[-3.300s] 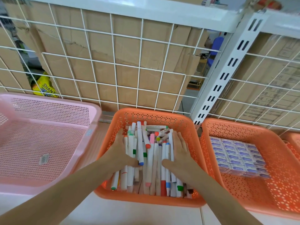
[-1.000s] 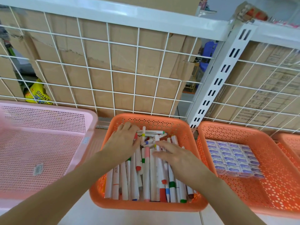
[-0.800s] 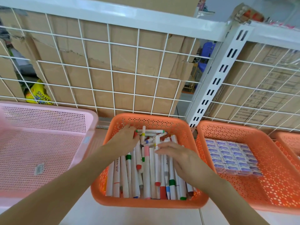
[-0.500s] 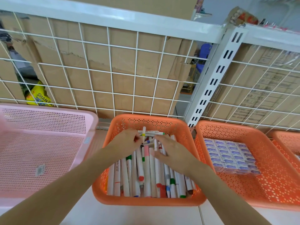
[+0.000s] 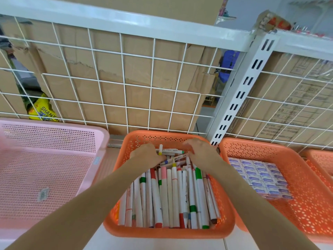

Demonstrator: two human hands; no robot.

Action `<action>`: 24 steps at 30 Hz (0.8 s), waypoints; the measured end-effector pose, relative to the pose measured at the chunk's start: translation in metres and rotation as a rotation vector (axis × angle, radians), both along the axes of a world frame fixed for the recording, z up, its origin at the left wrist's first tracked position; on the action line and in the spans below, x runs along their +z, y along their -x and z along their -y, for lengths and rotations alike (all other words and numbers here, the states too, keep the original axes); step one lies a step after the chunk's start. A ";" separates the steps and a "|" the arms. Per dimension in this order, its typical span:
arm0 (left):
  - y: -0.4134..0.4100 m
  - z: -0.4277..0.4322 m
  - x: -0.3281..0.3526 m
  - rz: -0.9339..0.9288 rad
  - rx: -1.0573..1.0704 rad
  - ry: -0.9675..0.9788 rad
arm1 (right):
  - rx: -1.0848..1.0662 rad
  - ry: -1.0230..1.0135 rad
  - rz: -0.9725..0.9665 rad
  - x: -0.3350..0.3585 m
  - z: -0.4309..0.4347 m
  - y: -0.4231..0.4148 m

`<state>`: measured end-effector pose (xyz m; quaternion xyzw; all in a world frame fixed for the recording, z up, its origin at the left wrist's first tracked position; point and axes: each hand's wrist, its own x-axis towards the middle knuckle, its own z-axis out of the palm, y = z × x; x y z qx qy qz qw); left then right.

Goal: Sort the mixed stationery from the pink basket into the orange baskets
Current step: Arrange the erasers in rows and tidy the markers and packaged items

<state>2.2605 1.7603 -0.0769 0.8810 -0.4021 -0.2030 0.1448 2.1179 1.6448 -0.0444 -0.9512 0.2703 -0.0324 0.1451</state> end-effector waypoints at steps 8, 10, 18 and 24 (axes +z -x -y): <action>-0.010 0.003 -0.004 -0.166 0.004 0.033 | 0.142 -0.111 -0.183 -0.013 0.010 -0.022; -0.013 0.000 -0.003 -0.241 0.025 0.038 | 0.149 -0.148 -0.200 -0.017 0.013 -0.025; -0.016 -0.004 -0.001 -0.355 0.053 0.135 | 0.271 -0.145 -0.374 -0.014 0.022 -0.032; -0.016 -0.011 -0.001 -0.388 0.029 0.263 | 0.289 -0.096 -0.341 -0.022 0.022 -0.032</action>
